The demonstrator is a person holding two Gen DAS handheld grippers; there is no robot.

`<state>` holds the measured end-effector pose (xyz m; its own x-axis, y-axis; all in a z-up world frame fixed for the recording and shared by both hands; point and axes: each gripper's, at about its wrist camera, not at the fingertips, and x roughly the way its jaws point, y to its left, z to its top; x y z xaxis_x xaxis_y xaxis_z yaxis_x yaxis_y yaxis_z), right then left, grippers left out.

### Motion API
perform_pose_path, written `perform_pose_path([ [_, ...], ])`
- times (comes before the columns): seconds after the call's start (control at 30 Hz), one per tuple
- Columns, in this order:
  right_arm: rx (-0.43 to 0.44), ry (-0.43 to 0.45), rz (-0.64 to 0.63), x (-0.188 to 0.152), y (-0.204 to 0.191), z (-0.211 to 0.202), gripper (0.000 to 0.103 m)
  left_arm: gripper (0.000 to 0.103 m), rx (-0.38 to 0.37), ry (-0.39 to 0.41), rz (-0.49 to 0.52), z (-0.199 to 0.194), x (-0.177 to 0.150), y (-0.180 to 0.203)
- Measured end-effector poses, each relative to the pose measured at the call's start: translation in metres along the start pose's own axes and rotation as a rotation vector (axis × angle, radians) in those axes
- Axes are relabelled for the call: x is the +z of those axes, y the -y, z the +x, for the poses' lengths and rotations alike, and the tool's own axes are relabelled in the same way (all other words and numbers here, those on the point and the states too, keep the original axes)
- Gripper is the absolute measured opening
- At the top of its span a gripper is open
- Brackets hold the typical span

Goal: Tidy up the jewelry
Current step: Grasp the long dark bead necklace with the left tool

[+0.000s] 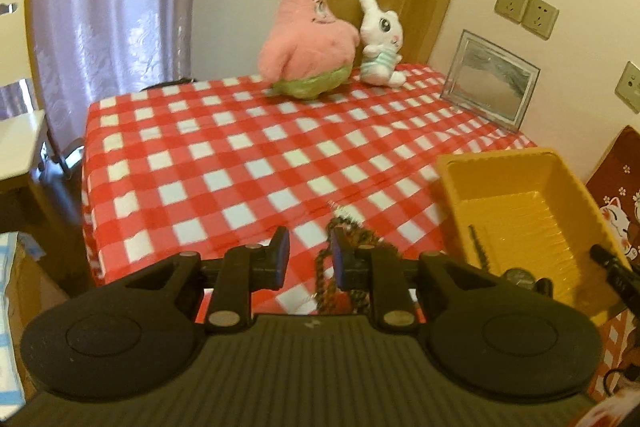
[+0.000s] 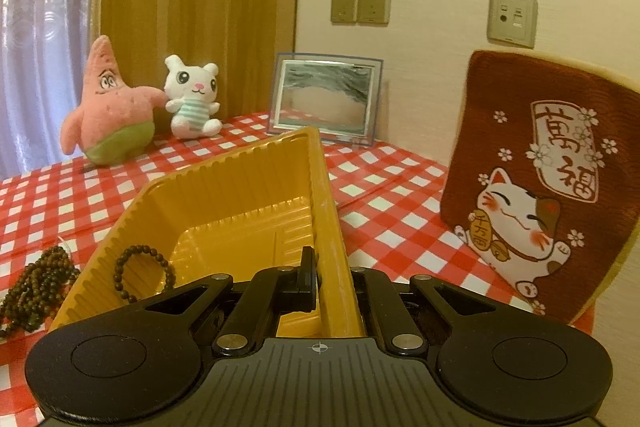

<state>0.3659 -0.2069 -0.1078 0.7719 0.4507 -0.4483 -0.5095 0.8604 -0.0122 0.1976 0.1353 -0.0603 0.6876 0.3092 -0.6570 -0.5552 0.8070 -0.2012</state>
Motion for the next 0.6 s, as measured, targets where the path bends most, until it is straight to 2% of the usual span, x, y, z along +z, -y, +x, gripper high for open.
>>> perform_pose_path([
  [0.27, -0.023, -0.006, 0.007, 0.0, 0.008, -0.003, 0.004, 0.019, -0.03, -0.048, 0.021, 0.011, -0.016, 0.004],
  [0.6, -0.027, -0.014, 0.012, -0.002, 0.01, -0.004, 0.004, 0.019, -0.078, -0.098, 0.082, 0.046, -0.021, 0.026],
])
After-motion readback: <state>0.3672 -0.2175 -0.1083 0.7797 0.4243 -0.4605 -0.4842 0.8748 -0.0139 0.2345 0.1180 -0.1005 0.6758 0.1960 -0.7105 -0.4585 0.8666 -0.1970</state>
